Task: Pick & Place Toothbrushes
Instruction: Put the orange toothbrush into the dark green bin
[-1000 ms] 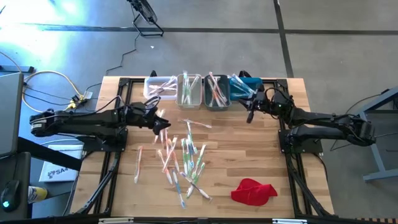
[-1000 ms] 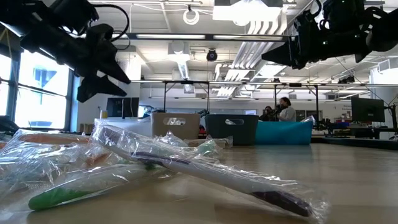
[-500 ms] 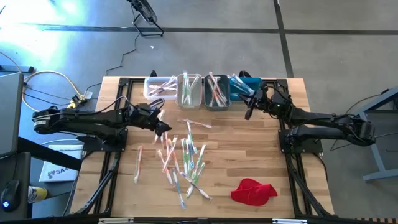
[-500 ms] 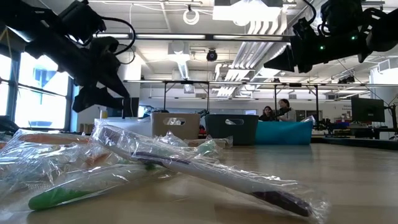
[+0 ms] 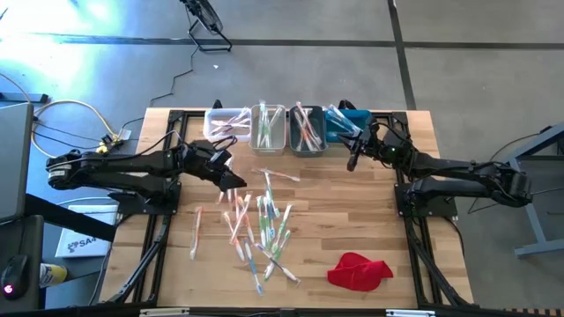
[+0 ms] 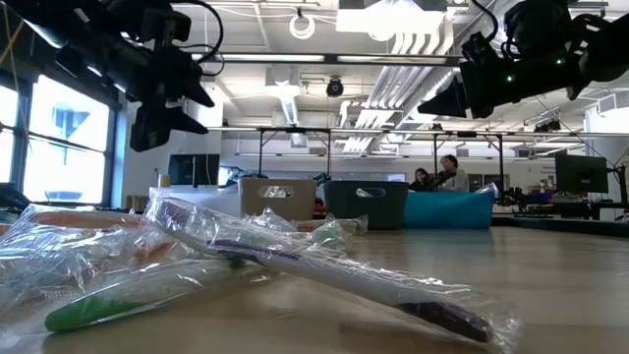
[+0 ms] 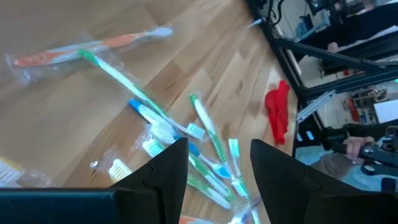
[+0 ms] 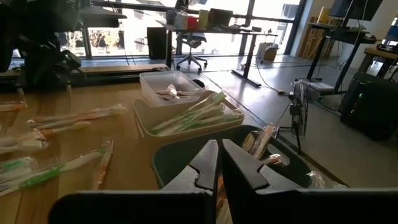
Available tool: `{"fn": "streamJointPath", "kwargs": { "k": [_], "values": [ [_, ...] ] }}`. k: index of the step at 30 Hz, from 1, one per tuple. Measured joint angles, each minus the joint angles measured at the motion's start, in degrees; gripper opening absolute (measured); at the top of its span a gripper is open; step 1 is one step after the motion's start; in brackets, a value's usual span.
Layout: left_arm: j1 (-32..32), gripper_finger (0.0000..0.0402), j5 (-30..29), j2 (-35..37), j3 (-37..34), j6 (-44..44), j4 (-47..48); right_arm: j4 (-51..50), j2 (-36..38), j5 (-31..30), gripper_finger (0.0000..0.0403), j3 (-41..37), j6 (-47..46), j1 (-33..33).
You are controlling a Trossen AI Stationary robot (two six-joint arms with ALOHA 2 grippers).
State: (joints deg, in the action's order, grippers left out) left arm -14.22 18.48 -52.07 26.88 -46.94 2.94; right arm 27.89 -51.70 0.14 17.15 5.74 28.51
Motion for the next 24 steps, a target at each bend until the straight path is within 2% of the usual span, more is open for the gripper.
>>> {"fn": "streamJointPath", "kwargs": {
  "k": [6, 24],
  "values": [
    [0.0, 0.017, -2.58, 0.0, 0.25, 0.18, 0.44, -0.8, 0.0, -0.02, 0.0012, 0.0, 0.04, 0.0],
    [0.0, 0.017, -2.63, -4.78, 0.3, 0.27, 0.74, -0.53, 0.0, -0.19, 0.0012, 0.0, 1.25, 0.02]
  ]
}}
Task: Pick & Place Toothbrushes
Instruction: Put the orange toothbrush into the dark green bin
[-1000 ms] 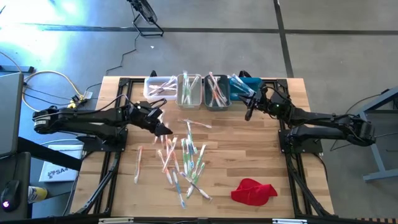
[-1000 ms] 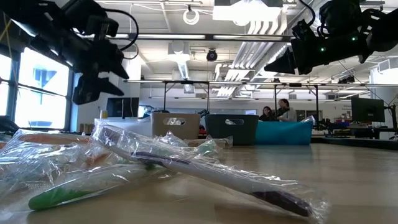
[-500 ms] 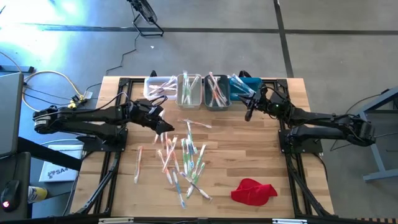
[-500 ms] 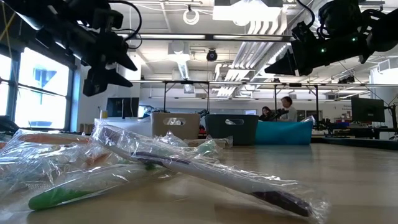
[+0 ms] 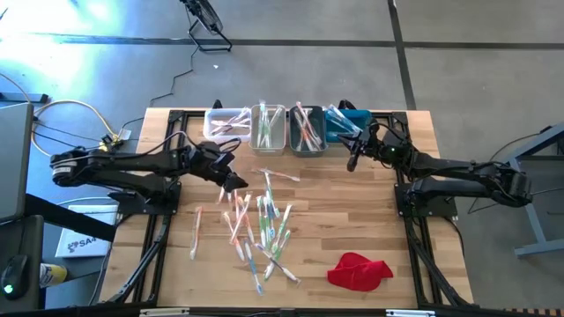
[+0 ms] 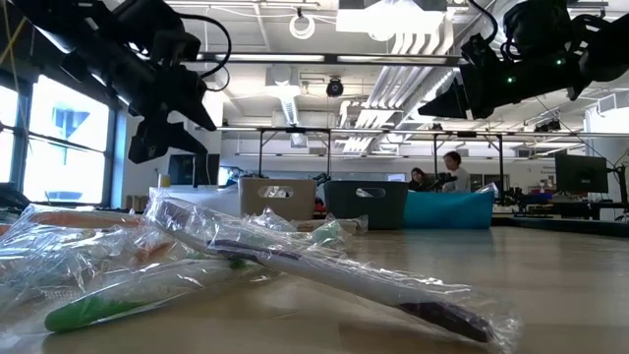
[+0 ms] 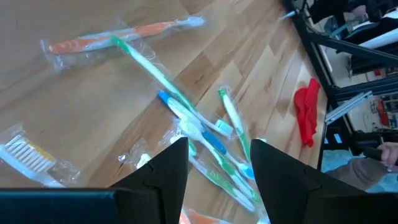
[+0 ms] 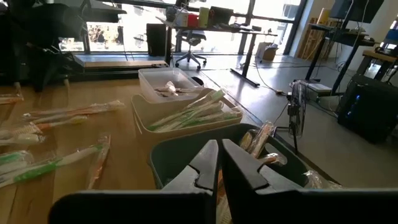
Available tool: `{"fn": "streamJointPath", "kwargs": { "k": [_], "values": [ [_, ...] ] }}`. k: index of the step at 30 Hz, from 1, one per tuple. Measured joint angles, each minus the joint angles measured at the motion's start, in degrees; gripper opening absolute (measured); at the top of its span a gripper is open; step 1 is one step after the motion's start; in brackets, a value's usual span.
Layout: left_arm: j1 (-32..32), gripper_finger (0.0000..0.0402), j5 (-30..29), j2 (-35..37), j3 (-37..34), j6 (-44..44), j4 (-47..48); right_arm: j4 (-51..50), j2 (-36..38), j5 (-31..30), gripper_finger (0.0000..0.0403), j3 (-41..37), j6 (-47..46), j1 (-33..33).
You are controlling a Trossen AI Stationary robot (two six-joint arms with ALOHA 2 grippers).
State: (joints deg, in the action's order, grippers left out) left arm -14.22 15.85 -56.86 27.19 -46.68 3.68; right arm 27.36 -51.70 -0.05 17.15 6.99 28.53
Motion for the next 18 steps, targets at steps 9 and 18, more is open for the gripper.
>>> {"fn": "streamJointPath", "kwargs": {
  "k": [9, 18],
  "values": [
    [0.03, 0.017, 0.47, -2.08, -0.01, -3.14, 1.76, 1.82, -0.02, -0.01, 0.0012, 0.0, 3.9, -0.01],
    [3.39, 0.017, -0.15, -2.78, -0.01, -7.94, 10.11, 2.06, 0.0, -0.02, 0.0012, 0.0, 5.31, 0.0]
  ]
}}
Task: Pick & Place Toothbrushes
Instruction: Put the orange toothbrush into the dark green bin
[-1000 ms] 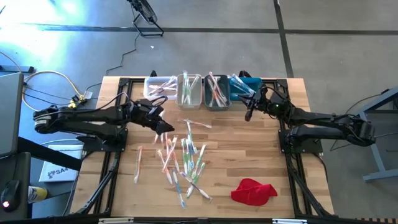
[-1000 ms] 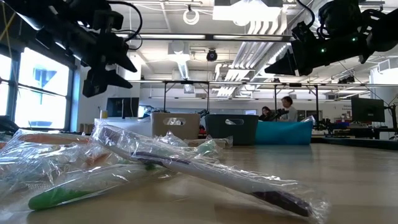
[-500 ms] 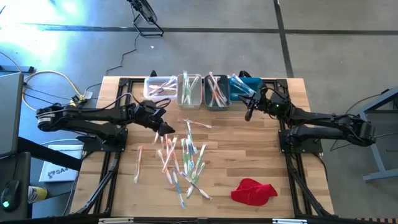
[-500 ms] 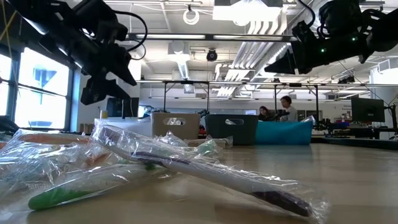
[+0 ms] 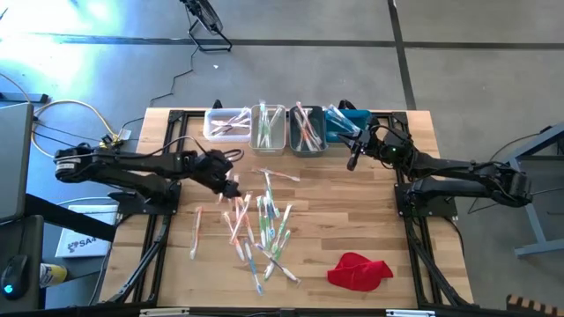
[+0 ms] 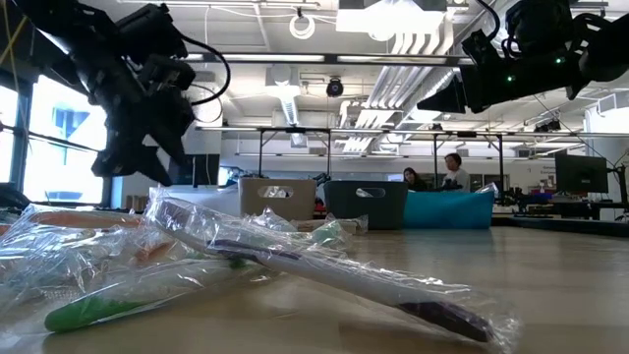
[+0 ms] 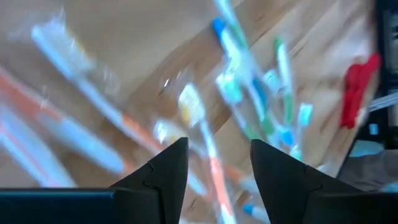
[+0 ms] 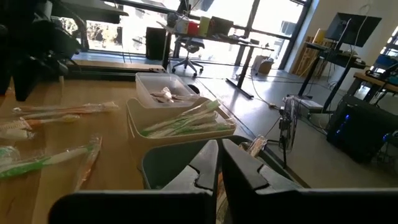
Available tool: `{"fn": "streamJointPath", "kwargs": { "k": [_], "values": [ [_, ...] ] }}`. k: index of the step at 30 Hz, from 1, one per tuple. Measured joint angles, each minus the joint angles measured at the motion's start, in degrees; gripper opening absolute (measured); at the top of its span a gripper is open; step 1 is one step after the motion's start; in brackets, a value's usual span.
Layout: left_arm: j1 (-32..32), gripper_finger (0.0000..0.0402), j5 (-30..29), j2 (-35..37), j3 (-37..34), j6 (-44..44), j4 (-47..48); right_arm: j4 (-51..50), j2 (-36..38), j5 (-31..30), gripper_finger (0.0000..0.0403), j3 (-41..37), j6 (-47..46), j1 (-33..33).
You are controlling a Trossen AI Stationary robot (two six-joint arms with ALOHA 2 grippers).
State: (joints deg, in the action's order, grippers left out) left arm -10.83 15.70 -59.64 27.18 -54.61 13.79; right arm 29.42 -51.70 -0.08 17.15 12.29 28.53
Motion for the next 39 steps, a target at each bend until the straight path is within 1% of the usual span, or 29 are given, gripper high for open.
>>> {"fn": "streamJointPath", "kwargs": {
  "k": [4, 8, 11, 19, 31, 39],
  "values": [
    [4.32, 0.017, -2.52, -1.41, -0.06, -3.83, 1.95, -0.01, -0.02, 0.01, 0.0012, 0.0, -0.07, 0.0],
    [7.65, 0.017, -2.79, -3.47, 0.02, -4.42, -0.34, -0.03, -0.02, 0.0, 0.0012, 0.0, -0.11, 0.0],
    [8.77, 0.017, -2.79, -4.53, 0.02, -5.79, -0.35, -0.03, -0.02, 0.01, 0.0012, 0.0, -0.17, -0.01],
    [9.01, 0.017, -1.89, -7.03, 0.02, -7.23, -0.31, -0.03, 0.0, 0.02, 0.0012, 0.0, -0.22, -0.02],
    [9.01, 0.017, -0.57, -7.08, 0.02, -7.84, -0.45, -0.07, -0.02, 0.02, 0.0012, 0.0, -0.23, -0.01],
    [10.04, 0.017, -0.56, -7.06, 0.0, -7.41, -5.07, -0.07, -0.01, 0.02, 0.0012, 0.0, -0.24, 0.0]
  ]
}}
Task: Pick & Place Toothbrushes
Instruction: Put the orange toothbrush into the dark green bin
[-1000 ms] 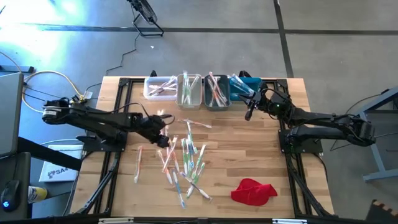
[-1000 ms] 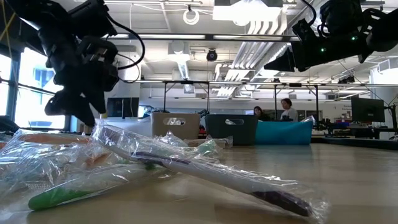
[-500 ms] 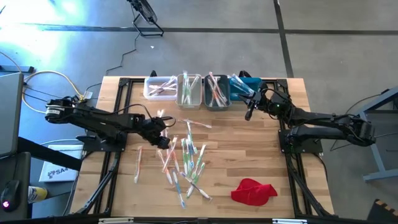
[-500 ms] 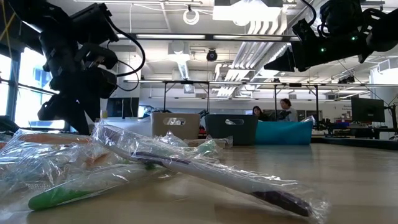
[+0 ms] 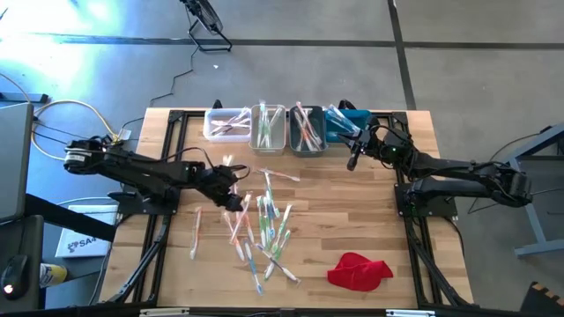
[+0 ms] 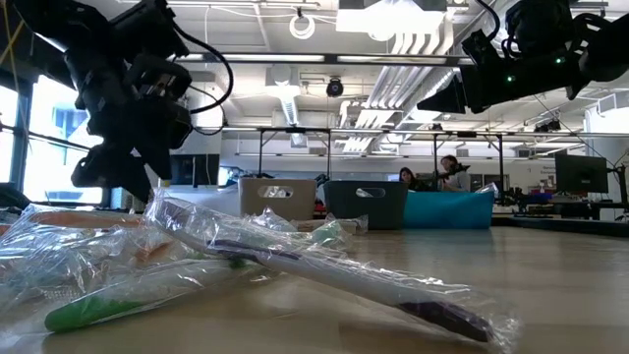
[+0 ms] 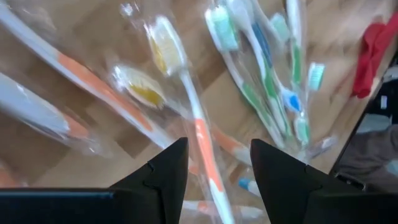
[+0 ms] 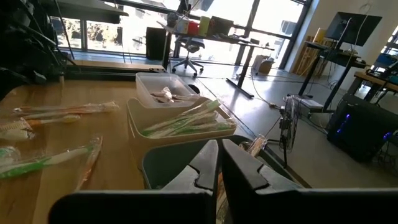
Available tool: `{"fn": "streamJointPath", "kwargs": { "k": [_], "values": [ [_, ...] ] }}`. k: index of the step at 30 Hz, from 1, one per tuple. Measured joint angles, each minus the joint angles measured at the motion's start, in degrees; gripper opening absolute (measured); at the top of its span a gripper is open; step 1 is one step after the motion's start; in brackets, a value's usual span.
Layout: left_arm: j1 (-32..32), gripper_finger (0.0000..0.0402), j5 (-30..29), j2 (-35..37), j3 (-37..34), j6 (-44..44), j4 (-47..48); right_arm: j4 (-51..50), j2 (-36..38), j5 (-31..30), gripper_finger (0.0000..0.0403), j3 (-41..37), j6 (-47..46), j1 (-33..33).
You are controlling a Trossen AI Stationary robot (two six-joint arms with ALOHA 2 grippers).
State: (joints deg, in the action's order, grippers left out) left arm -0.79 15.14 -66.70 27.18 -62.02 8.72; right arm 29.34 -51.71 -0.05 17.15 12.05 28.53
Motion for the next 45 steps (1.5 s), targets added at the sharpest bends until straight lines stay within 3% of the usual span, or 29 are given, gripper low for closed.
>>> {"fn": "streamJointPath", "kwargs": {
  "k": [11, 18, 31, 45],
  "values": [
    [4.59, 0.017, -1.25, -0.31, 0.21, -2.74, 0.49, -0.03, -0.01, 0.0, 0.0012, 0.0, -0.42, -0.01],
    [7.28, 0.017, -3.38, -5.53, 3.69, -2.88, 2.91, -0.49, -0.01, 0.21, 0.0012, 0.0, -0.44, 0.0],
    [7.23, 0.017, 2.11, -11.13, 5.18, -4.29, 2.02, -1.49, -0.01, 0.2, 0.0012, 0.0, -0.42, 0.0],
    [7.2, 0.017, 2.78, -14.84, 5.23, -4.28, 1.19, -2.06, 0.0, 0.2, 0.0012, 0.0, -0.42, -0.02]
  ]
}}
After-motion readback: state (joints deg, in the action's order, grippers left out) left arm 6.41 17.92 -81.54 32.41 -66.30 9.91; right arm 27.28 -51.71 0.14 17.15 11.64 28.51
